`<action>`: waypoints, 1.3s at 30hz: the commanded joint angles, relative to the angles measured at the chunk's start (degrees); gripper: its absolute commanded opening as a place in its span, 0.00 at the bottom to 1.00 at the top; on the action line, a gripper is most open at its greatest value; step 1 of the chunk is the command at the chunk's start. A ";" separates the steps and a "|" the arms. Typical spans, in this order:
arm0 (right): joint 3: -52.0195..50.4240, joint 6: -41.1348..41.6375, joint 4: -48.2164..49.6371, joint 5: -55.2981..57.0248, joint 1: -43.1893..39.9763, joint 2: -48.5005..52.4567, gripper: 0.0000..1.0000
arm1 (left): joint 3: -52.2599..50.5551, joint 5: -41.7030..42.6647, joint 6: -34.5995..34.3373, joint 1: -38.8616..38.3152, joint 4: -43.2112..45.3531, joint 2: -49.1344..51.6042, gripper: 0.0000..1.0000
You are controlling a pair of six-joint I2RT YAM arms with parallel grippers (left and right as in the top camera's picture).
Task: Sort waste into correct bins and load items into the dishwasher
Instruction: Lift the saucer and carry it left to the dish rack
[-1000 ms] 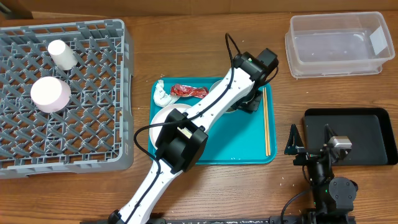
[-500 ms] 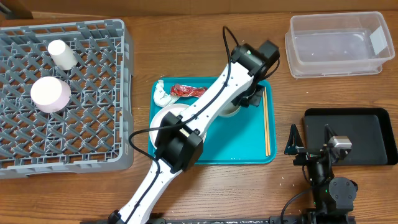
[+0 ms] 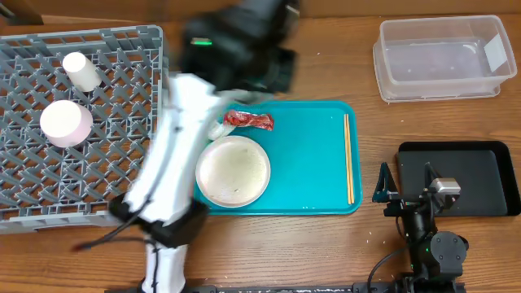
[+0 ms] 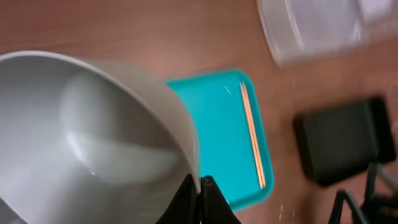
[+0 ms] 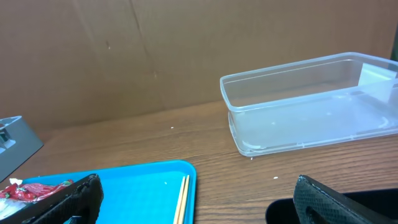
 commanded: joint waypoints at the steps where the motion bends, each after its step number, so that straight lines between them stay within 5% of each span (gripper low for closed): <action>1: -0.61 -0.24 0.35 0.68 -0.04 -0.52 1.00 | -1.73 6.12 2.95 10.91 -0.35 -6.14 0.04; 11: -0.61 -0.24 0.33 0.68 -0.04 -0.52 1.00 | -29.79 11.50 11.76 35.65 -0.35 -20.81 0.04; 22: -0.61 -0.24 0.33 0.70 -0.04 -0.52 1.00 | -53.75 49.31 37.59 64.41 4.09 -20.70 0.04; 27: -0.61 -0.24 0.33 0.70 -0.04 -0.52 1.00 | -62.01 60.54 41.03 74.99 10.62 -19.71 0.04; 39: -0.61 -0.24 0.33 0.68 -0.04 -0.52 1.00 | -76.00 77.29 46.84 82.88 24.04 -14.51 0.04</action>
